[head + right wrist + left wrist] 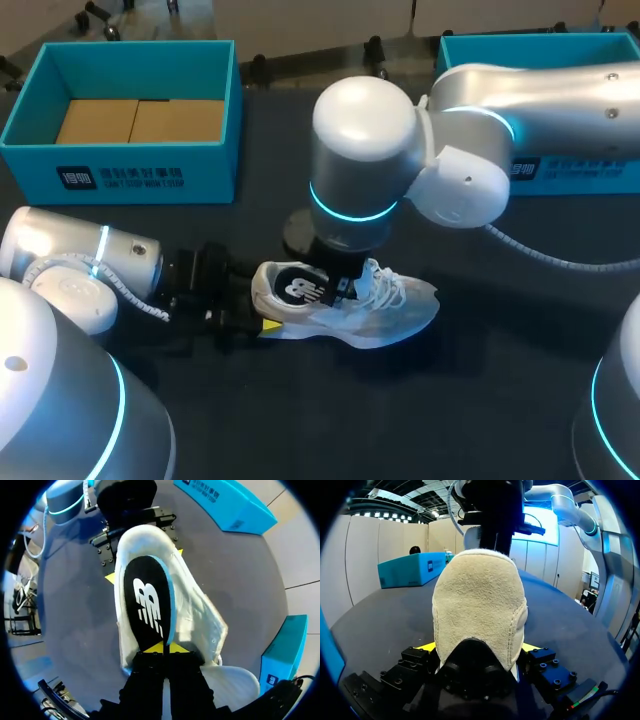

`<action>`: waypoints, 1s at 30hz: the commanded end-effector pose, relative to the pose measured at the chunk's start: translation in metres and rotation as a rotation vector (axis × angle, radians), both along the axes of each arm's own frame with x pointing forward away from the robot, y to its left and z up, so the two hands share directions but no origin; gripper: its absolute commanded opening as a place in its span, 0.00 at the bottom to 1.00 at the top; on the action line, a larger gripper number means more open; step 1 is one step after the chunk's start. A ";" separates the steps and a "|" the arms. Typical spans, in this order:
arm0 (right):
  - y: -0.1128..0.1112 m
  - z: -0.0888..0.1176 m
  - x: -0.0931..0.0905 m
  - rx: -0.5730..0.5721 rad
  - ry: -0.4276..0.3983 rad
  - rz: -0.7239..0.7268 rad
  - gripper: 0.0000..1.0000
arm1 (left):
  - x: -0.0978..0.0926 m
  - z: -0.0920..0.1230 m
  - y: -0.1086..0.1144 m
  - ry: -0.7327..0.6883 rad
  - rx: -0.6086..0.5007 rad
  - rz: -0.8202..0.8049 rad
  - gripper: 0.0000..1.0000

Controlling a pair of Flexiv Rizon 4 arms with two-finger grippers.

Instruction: Take the shoe out of the shoebox, open the shoe tongue, remove and reinsert the insole, then place the shoe into the shoebox

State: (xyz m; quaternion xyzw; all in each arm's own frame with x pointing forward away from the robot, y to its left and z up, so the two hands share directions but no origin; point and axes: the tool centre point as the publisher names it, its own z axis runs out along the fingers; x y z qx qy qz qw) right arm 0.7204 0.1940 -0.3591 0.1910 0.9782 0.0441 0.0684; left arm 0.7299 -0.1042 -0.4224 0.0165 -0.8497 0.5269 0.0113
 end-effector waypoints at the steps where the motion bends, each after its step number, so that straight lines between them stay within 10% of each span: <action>1: -0.003 0.006 0.001 0.016 -0.011 0.005 0.00 | 0.001 -0.001 0.000 0.002 0.004 -0.001 0.00; 30: 0.022 0.045 0.031 0.132 -0.011 0.142 0.00 | 0.001 -0.001 0.000 0.002 0.004 -0.001 0.00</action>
